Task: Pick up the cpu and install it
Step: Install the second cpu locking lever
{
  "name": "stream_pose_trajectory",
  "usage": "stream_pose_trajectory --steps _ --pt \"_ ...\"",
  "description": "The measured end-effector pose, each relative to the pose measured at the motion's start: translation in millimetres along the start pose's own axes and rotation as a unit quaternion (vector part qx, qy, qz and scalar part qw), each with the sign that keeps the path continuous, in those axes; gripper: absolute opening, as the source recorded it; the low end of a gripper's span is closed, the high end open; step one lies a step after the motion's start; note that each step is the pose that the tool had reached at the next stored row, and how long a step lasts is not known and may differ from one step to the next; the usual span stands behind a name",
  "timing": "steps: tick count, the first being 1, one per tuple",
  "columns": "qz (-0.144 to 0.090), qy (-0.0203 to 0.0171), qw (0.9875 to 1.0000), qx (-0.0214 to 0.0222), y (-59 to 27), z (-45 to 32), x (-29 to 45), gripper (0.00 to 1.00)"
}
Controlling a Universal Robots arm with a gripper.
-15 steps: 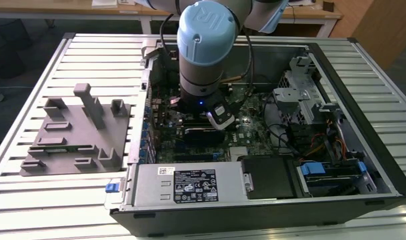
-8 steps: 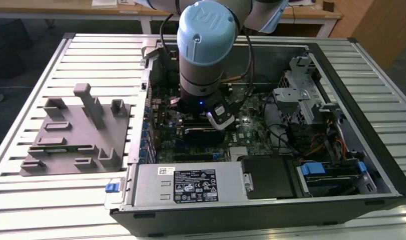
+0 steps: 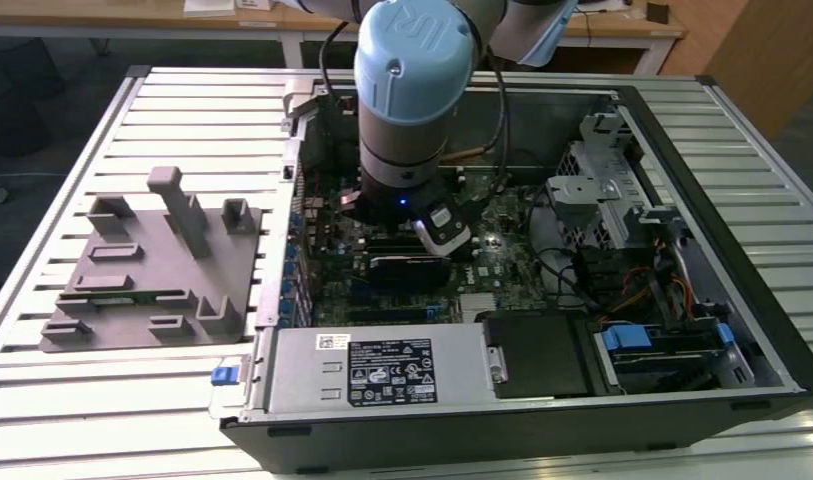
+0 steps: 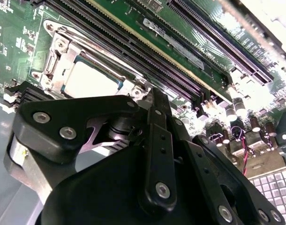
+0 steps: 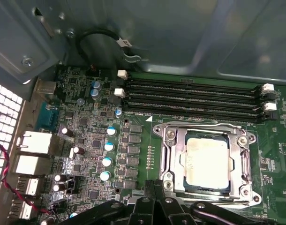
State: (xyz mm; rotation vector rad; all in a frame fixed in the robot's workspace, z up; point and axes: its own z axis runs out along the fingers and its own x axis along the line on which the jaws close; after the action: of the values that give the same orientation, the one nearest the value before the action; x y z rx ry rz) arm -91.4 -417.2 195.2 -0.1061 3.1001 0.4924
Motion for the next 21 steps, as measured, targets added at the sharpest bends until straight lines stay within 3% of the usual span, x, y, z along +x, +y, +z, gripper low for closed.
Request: stream_pose_trajectory --steps 4,12,21 --pt "0.0 -0.0001 1.0 -0.0017 0.4 -1.1 0.0 0.11" --pt "0.0 -0.0001 1.0 -0.0028 5.1 -14.8 -0.2 0.11" --pt "0.001 0.0028 1.0 -0.0029 13.3 -39.9 -0.5 0.11"
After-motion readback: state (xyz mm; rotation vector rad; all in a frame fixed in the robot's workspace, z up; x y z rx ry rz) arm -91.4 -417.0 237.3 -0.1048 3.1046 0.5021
